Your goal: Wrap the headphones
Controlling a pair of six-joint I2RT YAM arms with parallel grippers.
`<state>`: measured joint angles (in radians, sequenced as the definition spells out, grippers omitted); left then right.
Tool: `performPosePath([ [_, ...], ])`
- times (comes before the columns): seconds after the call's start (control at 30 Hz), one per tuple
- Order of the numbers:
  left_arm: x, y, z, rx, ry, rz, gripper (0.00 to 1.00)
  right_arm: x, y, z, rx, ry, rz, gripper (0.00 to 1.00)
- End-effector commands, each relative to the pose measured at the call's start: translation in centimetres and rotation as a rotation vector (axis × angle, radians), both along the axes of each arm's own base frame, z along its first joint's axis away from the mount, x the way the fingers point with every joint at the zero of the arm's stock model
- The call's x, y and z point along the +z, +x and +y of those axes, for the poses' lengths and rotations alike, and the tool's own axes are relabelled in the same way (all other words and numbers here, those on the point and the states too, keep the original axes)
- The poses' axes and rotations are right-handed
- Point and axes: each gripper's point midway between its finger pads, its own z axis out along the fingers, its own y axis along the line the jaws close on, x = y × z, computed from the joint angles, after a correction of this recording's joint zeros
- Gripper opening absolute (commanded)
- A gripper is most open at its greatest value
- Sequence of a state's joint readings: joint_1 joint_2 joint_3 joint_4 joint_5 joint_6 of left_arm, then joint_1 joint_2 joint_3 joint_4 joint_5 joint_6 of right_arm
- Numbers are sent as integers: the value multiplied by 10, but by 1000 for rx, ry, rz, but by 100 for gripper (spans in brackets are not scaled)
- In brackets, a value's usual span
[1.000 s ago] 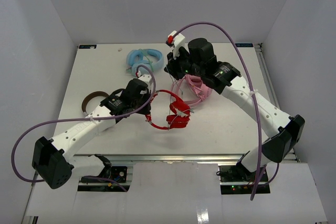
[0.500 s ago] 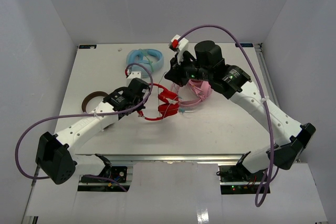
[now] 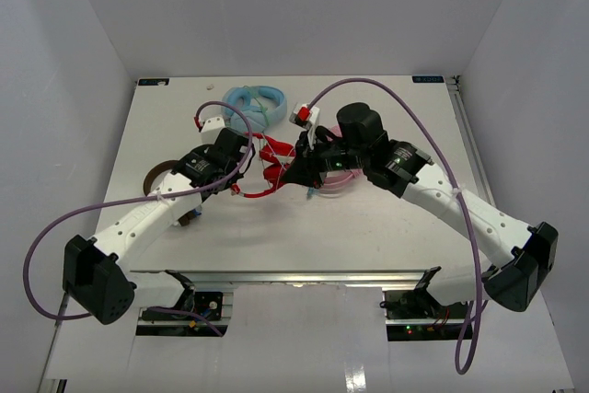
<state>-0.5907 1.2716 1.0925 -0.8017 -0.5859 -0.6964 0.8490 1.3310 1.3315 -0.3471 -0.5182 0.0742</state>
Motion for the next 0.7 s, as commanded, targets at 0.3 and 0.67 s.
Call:
performPosePath([
  [0.3,57,14,2,108,-138,-166,0,21,-81,8,431,282,-49,8],
  [0.67,74,12,-2,104,-195,-196,0,15,-110,10,565,371,-70,9],
])
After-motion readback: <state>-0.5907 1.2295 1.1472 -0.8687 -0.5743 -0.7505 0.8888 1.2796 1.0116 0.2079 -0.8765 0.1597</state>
